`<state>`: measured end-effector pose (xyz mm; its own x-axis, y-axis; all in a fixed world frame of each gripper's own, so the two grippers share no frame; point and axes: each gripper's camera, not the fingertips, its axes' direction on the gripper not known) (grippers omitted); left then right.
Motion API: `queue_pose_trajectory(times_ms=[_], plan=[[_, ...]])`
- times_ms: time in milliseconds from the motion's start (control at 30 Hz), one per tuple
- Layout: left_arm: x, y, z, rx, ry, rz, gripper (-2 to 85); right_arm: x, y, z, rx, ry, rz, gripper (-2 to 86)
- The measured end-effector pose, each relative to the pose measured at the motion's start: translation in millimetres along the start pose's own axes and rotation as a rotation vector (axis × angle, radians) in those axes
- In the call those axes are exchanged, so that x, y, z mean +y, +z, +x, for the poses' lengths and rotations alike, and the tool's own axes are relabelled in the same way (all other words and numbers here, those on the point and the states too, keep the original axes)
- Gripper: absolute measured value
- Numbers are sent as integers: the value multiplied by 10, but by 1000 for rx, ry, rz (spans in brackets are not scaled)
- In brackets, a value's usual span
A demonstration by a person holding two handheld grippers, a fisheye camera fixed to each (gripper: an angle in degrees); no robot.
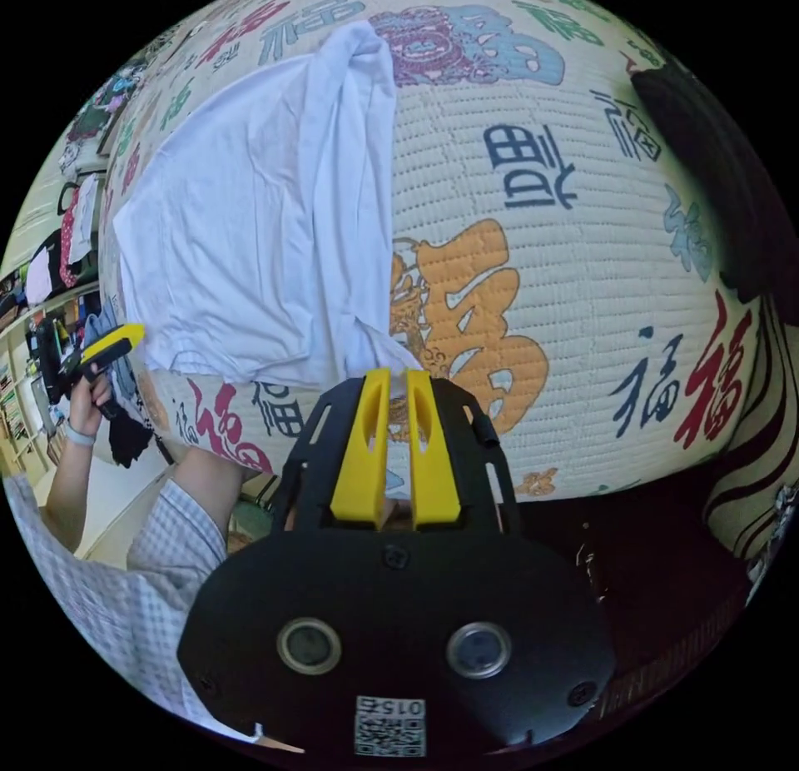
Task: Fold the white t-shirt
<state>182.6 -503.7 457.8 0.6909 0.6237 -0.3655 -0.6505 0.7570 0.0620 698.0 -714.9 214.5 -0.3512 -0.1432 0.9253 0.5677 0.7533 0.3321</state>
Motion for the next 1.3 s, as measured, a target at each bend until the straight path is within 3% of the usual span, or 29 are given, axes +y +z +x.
queue_pose_trajectory(times_ms=[167, 433, 533, 700, 767, 833, 967, 1067, 1300], plan=[[62, 125, 229, 30, 12, -18, 60, 173, 144, -345, 158, -43, 129, -8], [191, 263, 475, 66, 41, -50, 55, 175, 734, -347, -100, -110, 84, -7], [234, 253, 526, 68, 55, -44, 52, 182, 942, -242, -95, -73, 42, -6], [193, 232, 775, 60, 158, 5, 51, 173, 826, -74, -63, -23, 289, -6], [107, 316, 878, 91, 168, 23, 53, -81, 1052, 87, -247, 38, 278, -5], [57, 432, 897, 83, 142, 12, 54, -264, 1248, -66, -365, -39, 281, -5], [157, 651, 782, -27, 80, -73, 33, -613, 2068, -524, -150, -83, 74, -9], [439, 568, 519, 20, 27, -56, 16, -613, 2309, -436, -212, -46, 114, -9], [1282, 271, -145, -43, -158, -23, 24, -659, 2506, -935, 64, -207, 106, -8]])
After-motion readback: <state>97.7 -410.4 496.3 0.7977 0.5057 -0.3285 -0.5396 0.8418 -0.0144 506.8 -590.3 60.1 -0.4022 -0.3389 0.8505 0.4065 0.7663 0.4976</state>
